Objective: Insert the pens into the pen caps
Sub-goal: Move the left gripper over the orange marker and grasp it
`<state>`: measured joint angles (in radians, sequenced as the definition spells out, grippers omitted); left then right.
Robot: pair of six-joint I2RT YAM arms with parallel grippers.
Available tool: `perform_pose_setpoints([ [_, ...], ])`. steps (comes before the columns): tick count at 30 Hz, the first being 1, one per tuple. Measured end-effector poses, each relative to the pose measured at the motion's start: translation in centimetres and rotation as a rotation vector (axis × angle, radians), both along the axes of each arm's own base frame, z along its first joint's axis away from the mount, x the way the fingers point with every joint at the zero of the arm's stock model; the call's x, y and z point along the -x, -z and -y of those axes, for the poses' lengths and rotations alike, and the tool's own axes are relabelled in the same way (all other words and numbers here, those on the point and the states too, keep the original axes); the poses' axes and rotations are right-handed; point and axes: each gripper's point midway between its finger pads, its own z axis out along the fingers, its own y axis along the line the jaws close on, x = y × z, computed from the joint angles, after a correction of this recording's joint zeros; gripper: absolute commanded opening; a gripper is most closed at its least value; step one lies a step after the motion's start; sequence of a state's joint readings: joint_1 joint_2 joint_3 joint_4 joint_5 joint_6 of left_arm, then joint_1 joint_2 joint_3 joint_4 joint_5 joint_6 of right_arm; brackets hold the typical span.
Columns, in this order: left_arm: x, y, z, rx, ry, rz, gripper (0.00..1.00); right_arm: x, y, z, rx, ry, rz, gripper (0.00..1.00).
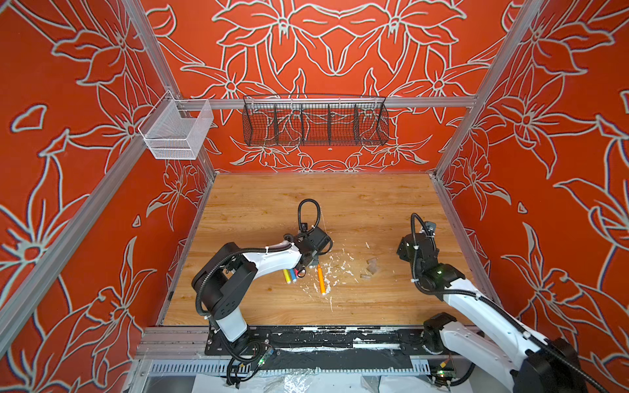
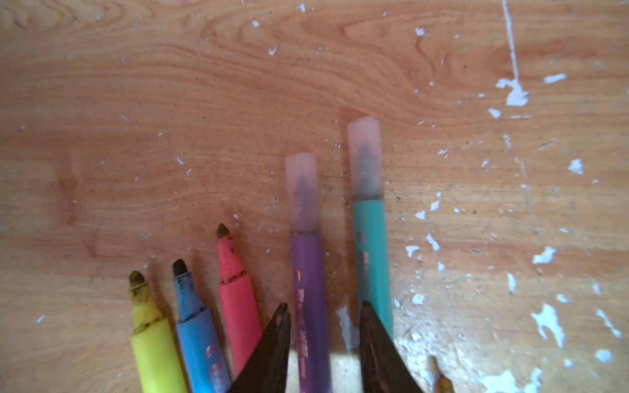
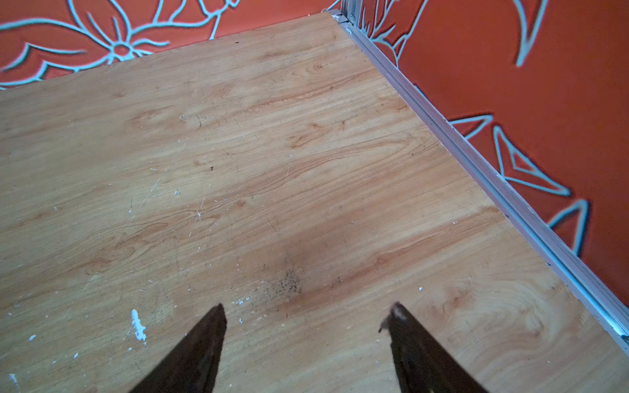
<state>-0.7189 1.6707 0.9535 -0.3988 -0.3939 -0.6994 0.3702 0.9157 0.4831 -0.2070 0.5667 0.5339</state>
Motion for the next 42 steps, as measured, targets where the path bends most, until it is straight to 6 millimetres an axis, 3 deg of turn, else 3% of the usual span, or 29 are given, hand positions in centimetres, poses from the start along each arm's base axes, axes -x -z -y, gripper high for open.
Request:
perform_pose_setpoints([
  [6, 0.8, -4.7, 1.1, 0.048, 0.013, 0.066, 0.34, -0.1, 1.0, 0.0, 0.014, 0.001, -0.037, 0.76],
  [9, 3.1, -6.6, 3.2, 0.077, 0.063, 0.104, 0.36, -0.1, 1.2, 0.0, 0.017, 0.001, -0.046, 0.76],
  [12, 5.8, -7.0, 5.5, 0.105, 0.120, 0.106, 0.37, -0.1, 1.2, 0.0, 0.016, 0.001, -0.046, 0.76],
  [15, 8.0, -5.8, 6.7, 0.115, 0.146, 0.078, 0.37, -0.1, 1.2, 0.0, 0.016, 0.001, -0.044, 0.76],
  [21, 10.0, -1.9, 6.1, 0.072, 0.118, -0.005, 0.37, -0.1, 0.8, 0.0, 0.009, 0.001, -0.029, 0.77],
  [37, 10.6, 2.1, 7.2, 0.040, 0.099, -0.098, 0.36, 0.0, 0.1, -0.1, -0.003, -0.002, -0.003, 0.77],
  [42, 10.4, 2.2, 7.7, 0.059, 0.086, -0.091, 0.26, 0.0, 0.1, -0.1, -0.004, -0.003, -0.004, 0.77],
])
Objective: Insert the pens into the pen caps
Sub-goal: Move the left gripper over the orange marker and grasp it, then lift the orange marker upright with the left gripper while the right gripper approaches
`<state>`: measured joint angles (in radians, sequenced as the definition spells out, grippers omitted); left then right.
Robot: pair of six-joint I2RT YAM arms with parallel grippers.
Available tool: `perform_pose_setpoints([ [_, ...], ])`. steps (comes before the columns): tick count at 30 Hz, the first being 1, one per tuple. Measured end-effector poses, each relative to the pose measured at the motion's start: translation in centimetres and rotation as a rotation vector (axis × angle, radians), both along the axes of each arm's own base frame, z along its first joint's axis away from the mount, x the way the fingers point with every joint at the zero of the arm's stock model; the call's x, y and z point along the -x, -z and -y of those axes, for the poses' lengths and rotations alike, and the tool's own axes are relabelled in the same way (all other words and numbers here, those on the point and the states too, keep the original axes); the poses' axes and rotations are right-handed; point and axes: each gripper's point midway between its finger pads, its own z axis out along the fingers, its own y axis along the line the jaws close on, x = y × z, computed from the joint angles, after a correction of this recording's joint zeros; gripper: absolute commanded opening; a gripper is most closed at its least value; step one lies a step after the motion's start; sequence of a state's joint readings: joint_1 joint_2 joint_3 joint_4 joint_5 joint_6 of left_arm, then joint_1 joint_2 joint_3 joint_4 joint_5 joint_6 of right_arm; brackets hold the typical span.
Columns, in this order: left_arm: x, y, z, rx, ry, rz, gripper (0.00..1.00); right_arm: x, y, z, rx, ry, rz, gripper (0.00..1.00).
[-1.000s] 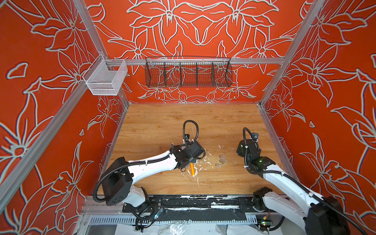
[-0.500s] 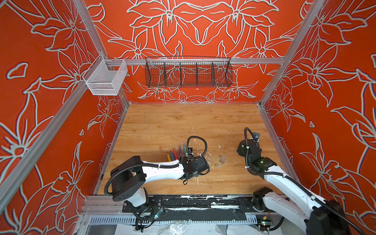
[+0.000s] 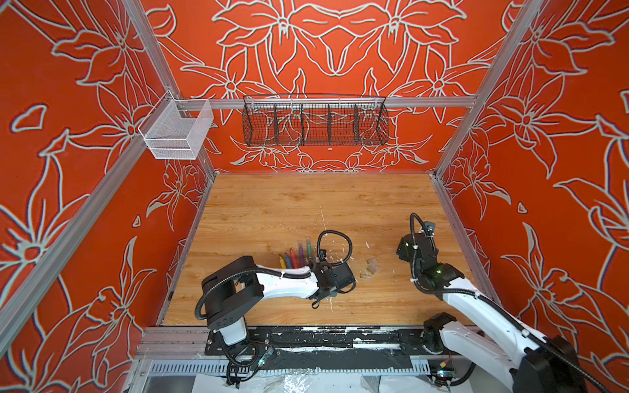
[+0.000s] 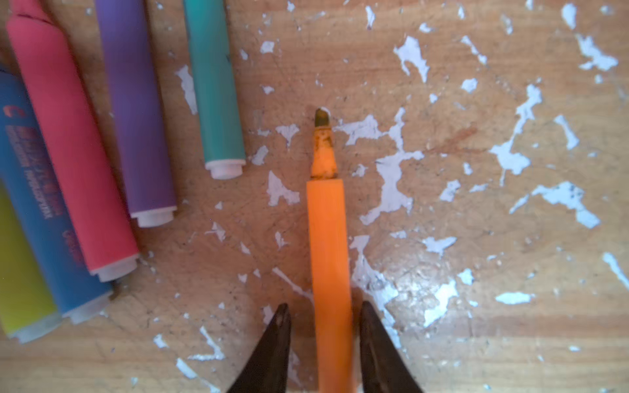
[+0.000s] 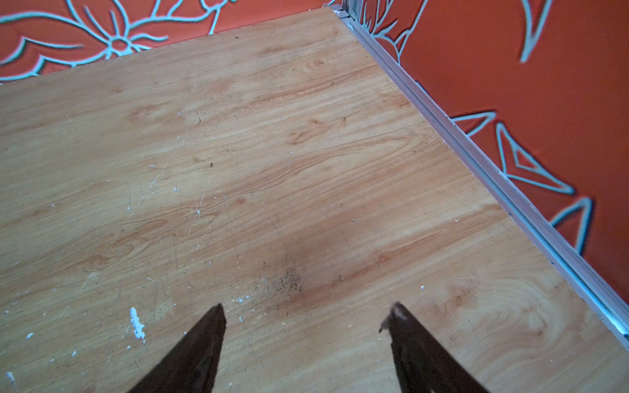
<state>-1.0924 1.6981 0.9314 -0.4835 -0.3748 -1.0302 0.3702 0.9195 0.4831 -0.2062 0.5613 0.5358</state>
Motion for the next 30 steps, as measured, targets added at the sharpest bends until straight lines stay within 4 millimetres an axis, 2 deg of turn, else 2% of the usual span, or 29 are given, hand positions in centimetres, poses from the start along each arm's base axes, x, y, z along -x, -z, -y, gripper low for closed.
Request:
perform_pose_setpoints([
  [15, -0.7, -0.1, 1.3, -0.015, 0.013, -0.002, 0.00, 0.0, -0.2, 0.0, -0.009, 0.005, 0.010, 0.78],
  [20, -0.9, -1.3, 2.8, -0.020, 0.092, -0.051, 0.00, 0.0, -0.1, 0.0, -0.012, 0.008, 0.007, 0.79],
  [22, -1.5, -2.9, 3.7, 0.006, 0.127, -0.054, 0.00, 0.2, 0.0, 0.0, -0.011, 0.006, -0.004, 0.78],
  [25, -2.8, -6.7, 5.1, 0.066, 0.183, -0.022, 0.00, 0.5, -0.6, -0.4, -0.030, -0.013, -0.039, 0.77],
  [28, -4.2, -12.3, 6.7, 0.150, 0.251, 0.069, 0.00, 1.0, -3.3, -1.5, -0.116, -0.063, -0.005, 0.78],
  [30, -4.8, -16.4, 7.7, 0.212, 0.311, 0.156, 0.00, 1.6, -6.2, -2.7, -0.217, -0.119, 0.068, 0.78],
])
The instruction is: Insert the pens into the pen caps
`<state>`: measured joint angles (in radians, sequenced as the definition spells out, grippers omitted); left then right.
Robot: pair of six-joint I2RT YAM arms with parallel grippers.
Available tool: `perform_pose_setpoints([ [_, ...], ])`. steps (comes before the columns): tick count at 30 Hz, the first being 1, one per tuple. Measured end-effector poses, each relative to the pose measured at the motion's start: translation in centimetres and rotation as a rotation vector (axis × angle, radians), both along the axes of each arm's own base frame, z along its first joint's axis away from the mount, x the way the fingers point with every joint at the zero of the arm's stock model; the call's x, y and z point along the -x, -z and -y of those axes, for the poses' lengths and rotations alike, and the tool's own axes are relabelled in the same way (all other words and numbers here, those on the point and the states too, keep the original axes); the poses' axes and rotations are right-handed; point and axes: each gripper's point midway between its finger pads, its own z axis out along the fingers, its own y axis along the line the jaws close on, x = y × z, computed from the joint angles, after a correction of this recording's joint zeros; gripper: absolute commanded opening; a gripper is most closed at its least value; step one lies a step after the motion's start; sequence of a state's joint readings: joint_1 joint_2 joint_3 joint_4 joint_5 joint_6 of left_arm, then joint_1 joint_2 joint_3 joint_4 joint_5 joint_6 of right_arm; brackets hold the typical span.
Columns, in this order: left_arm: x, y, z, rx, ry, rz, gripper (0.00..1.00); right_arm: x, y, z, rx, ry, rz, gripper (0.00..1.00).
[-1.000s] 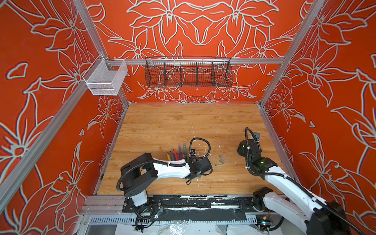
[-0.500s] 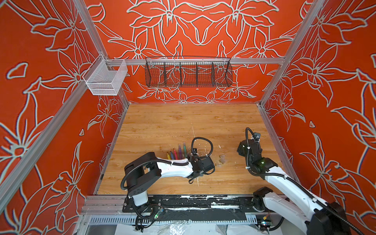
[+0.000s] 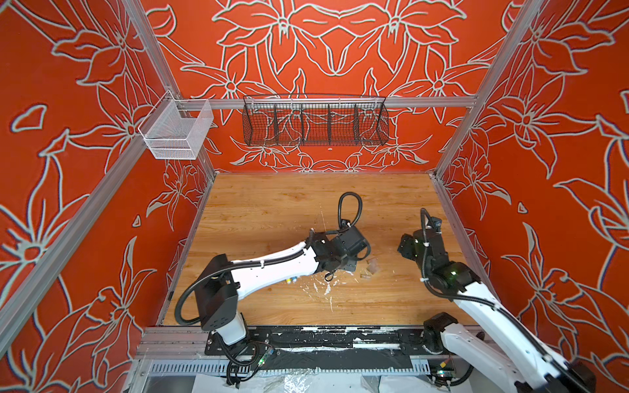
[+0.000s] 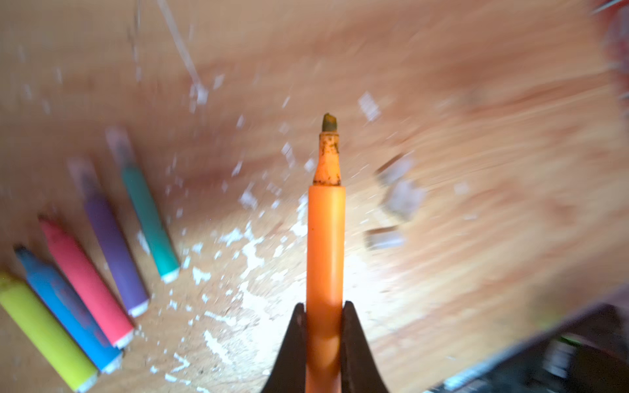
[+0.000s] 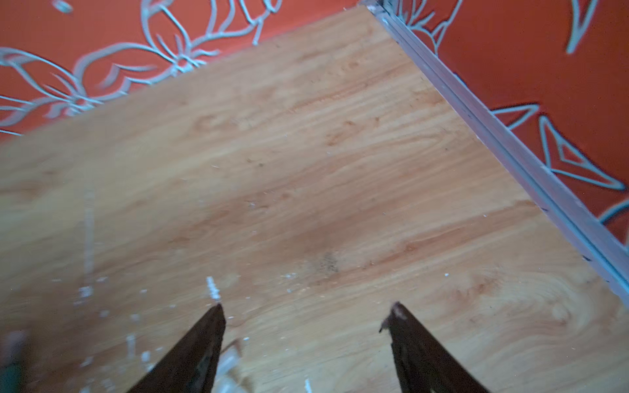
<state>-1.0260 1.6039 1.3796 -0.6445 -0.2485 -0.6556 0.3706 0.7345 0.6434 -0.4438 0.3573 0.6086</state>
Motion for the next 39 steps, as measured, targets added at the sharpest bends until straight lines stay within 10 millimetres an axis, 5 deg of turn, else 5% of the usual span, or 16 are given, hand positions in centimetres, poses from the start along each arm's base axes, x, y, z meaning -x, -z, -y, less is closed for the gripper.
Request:
perform_pose_setpoints([
  [4, -0.3, -4.9, 0.1, 0.114, 0.097, 0.198, 0.00, 1.7, -3.8, -3.0, -0.226, -0.137, 0.115, 0.79],
  [7, 0.2, -4.1, -1.0, 0.134, 0.175, 0.321, 0.00, 2.4, -4.3, -6.1, -0.381, -0.258, 0.127, 0.79],
  [13, 1.4, 0.1, -1.9, 0.087, 0.308, 0.402, 0.00, 4.0, -1.7, -11.2, -0.561, -0.421, 0.039, 0.85],
  [22, 2.6, -5.1, -1.3, 0.250, 0.372, 0.547, 0.00, 5.4, -3.0, -19.2, -0.702, -0.642, 0.031, 0.78],
  [24, 2.4, -4.7, -1.7, 0.236, 0.364, 0.545, 0.00, 5.2, -2.6, -20.6, -0.707, -0.661, 0.010, 0.76],
  [30, 2.7, -4.0, -1.5, 0.236, 0.389, 0.532, 0.00, 5.1, -2.6, -21.7, -0.695, -0.662, 0.012, 0.72],
  [39, 3.1, -4.7, -0.9, 0.271, 0.422, 0.547, 0.00, 4.5, -5.3, -21.4, -0.698, -0.641, 0.077, 0.29],
])
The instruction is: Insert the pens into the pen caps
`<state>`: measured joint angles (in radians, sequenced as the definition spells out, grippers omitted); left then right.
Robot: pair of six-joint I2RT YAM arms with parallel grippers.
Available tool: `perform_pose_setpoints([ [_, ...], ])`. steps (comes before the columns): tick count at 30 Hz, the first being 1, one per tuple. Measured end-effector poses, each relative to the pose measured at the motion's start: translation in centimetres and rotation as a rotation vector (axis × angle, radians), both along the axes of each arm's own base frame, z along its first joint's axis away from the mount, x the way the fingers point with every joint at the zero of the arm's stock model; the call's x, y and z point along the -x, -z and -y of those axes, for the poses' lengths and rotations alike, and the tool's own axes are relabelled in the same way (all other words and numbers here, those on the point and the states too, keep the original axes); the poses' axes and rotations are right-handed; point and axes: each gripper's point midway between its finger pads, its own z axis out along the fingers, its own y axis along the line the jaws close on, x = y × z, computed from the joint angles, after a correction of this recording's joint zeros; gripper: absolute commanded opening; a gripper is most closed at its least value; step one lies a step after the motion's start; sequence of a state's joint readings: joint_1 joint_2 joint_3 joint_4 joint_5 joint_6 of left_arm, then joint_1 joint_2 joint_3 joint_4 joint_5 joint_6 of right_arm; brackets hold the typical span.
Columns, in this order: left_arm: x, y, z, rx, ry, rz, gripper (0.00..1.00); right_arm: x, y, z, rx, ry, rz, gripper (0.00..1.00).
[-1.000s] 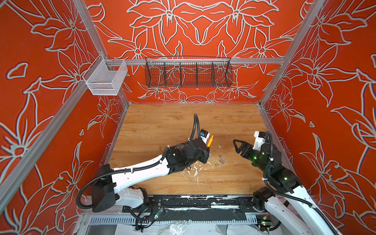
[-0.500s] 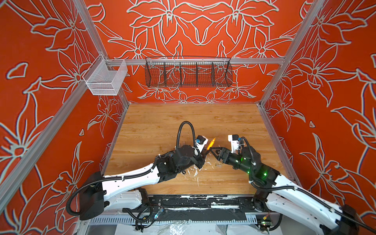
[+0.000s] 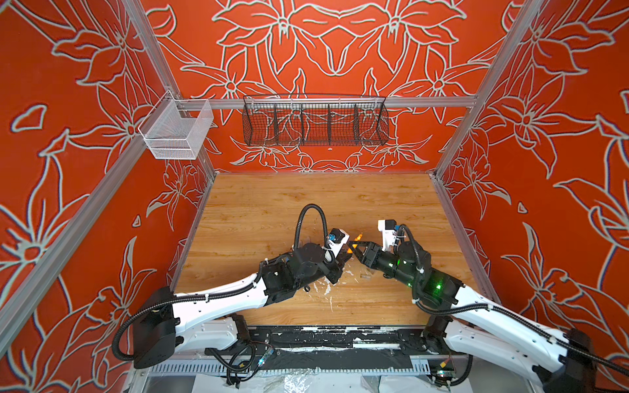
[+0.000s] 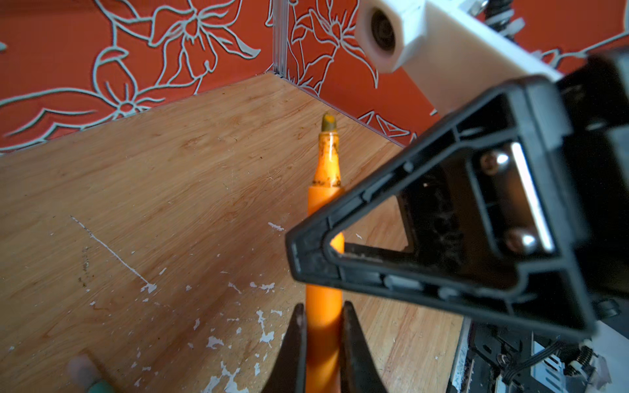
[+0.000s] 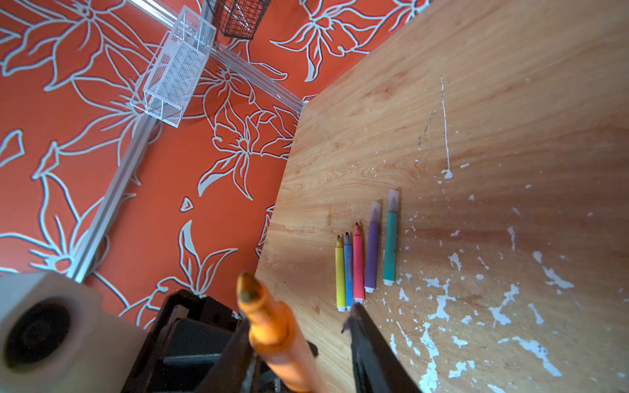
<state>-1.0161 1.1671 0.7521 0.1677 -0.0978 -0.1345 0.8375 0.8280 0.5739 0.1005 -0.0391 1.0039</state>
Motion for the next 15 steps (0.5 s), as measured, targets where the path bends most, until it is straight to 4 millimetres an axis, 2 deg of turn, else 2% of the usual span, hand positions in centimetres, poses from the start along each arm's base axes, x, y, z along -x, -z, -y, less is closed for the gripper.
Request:
perform_pose_setpoints([
  [2, 0.1, 0.1, 0.2, -0.002, 0.011, 0.000, 0.00, -0.2, -0.3, -0.1, -0.001, 0.003, 0.001, 0.14],
  [5, -0.1, 0.2, 0.1, -0.005, 0.005, 0.003, 0.00, -0.5, 0.2, -0.1, 0.017, 0.016, -0.017, 0.00],
  [8, -0.2, 0.6, 0.2, -0.016, 0.002, -0.001, 0.16, -0.6, 0.7, -0.2, 0.020, 0.019, -0.036, 0.00],
  [15, -0.1, 1.1, 0.7, -0.025, 0.024, 0.001, 0.33, 0.2, -0.2, -1.2, -0.036, -0.005, -0.041, 0.00],
])
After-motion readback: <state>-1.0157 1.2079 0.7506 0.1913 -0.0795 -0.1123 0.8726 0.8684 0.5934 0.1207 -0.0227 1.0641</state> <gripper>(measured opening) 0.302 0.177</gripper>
